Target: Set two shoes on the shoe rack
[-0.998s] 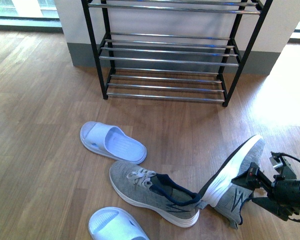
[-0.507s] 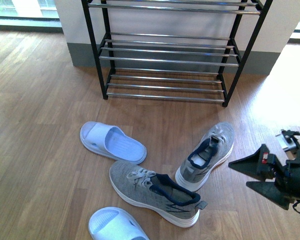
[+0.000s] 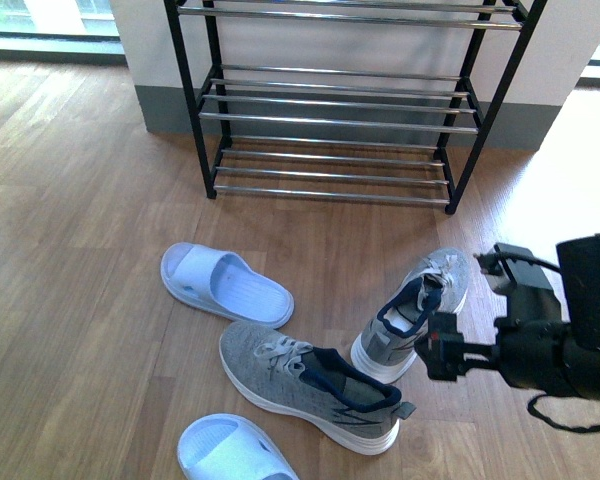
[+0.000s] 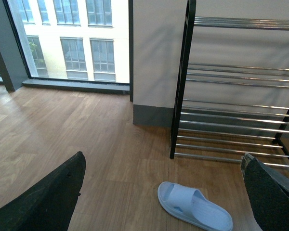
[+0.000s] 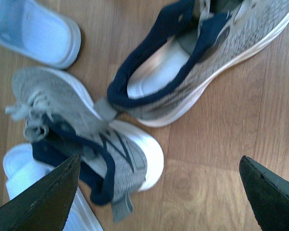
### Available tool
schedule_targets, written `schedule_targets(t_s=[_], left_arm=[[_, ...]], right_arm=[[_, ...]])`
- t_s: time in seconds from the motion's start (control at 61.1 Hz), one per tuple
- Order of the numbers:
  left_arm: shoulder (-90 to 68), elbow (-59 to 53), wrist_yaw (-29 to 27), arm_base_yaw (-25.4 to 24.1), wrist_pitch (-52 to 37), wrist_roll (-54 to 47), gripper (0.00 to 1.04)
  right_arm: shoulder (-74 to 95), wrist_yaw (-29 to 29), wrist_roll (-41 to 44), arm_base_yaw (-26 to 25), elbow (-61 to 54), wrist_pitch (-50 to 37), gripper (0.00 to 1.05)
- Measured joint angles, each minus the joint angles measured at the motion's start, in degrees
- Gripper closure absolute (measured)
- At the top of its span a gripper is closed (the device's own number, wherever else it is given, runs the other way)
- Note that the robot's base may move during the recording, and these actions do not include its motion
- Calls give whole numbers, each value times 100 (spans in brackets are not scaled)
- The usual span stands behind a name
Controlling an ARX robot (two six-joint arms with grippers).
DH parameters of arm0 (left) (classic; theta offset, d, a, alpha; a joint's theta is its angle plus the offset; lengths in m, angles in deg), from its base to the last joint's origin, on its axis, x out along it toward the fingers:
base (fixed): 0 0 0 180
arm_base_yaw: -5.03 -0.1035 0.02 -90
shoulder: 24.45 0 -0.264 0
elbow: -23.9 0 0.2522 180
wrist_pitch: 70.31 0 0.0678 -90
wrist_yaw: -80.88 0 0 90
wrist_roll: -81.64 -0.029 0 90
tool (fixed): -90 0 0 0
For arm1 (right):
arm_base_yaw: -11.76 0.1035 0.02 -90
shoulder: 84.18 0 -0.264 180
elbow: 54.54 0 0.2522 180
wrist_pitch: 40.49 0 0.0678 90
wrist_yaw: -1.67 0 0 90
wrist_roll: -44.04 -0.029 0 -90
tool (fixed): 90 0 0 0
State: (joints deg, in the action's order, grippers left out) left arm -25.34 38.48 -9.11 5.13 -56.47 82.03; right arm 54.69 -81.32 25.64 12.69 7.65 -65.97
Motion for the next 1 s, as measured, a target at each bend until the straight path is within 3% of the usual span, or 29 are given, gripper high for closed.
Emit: schedule_targets(t_s=[0.098, 0.294, 0.998], left_arm=[[0, 0, 0, 0, 0, 0, 9], [0, 0, 0, 0, 0, 0, 9], [0, 0, 0, 0, 0, 0, 9]], right_arm=[[247, -376, -640, 20, 540, 326, 9], [809, -911, -1088, -81, 1403, 911, 9], [1834, -931, -1309, 57, 2524, 1510, 9]])
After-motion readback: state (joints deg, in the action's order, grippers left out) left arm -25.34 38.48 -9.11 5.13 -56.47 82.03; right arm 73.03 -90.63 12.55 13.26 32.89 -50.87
